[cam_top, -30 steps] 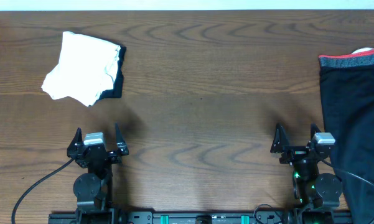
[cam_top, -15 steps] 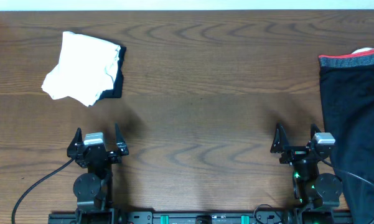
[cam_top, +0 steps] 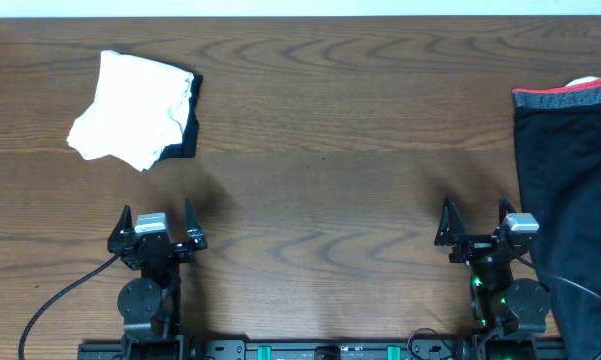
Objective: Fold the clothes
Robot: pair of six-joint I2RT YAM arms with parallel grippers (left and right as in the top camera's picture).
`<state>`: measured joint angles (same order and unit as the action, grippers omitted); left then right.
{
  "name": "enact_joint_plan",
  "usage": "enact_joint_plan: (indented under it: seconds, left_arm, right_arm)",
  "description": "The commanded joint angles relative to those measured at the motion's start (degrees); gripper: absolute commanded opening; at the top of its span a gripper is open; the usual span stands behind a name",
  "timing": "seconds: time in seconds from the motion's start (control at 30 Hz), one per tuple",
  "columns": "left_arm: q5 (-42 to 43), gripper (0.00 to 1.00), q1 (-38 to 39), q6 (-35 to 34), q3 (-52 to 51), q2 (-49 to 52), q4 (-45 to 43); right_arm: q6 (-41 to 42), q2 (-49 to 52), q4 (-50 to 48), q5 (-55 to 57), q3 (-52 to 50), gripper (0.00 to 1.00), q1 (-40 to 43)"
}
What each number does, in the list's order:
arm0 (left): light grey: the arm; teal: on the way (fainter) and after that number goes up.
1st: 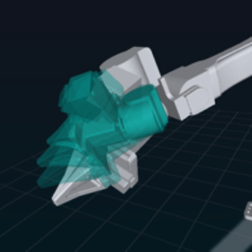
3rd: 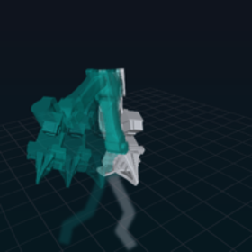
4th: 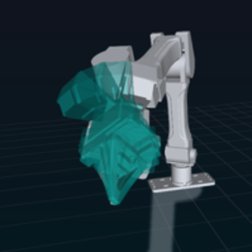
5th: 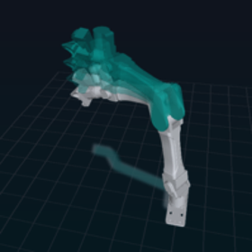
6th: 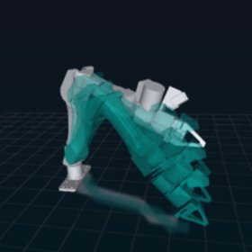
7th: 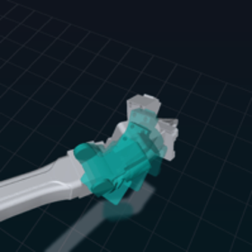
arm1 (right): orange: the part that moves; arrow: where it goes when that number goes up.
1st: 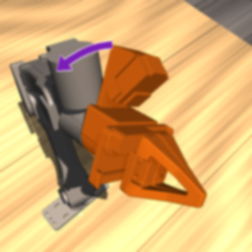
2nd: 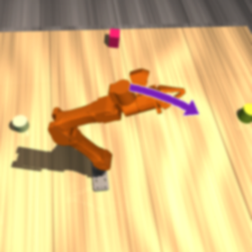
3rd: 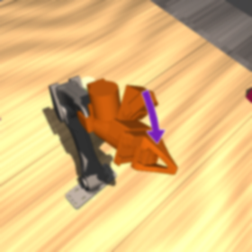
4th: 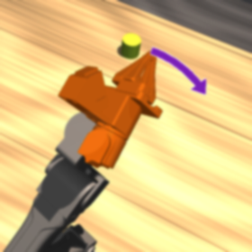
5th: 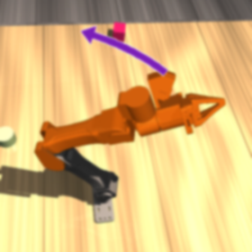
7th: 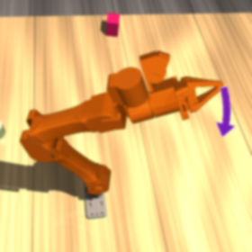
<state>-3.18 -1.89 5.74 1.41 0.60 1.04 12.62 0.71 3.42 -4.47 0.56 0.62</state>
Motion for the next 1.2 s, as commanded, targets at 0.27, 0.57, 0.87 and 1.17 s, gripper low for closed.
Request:
enact_joint_plan:
  seconds: [0.27,0.57,0.87,1.17]
  left_arm:
    - [0.15,0.98,-0.35,-0.92,-1.14,0.00,0.20]
    - [0.15,0.98,-0.35,-0.92,-1.14,0.00,0.20]
    - [0.15,0.98,-0.35,-0.92,-1.14,0.00,0.20]
    - [0.15,0.98,-0.35,-0.92,-1.14,0.00,0.20]
  right_arm:
    - [3.39,8.70,2.01,9.01,20.39,0.99,-0.52]
    - [0.59,33.92,30.82,9.84,52.06,0.99,-0.52]
    - [-3.74,63.10,58.25,18.53,86.77,0.99,-0.48]
    - [-3.91,73.42,60.74,21.35,93.46,0.99,-0.26]
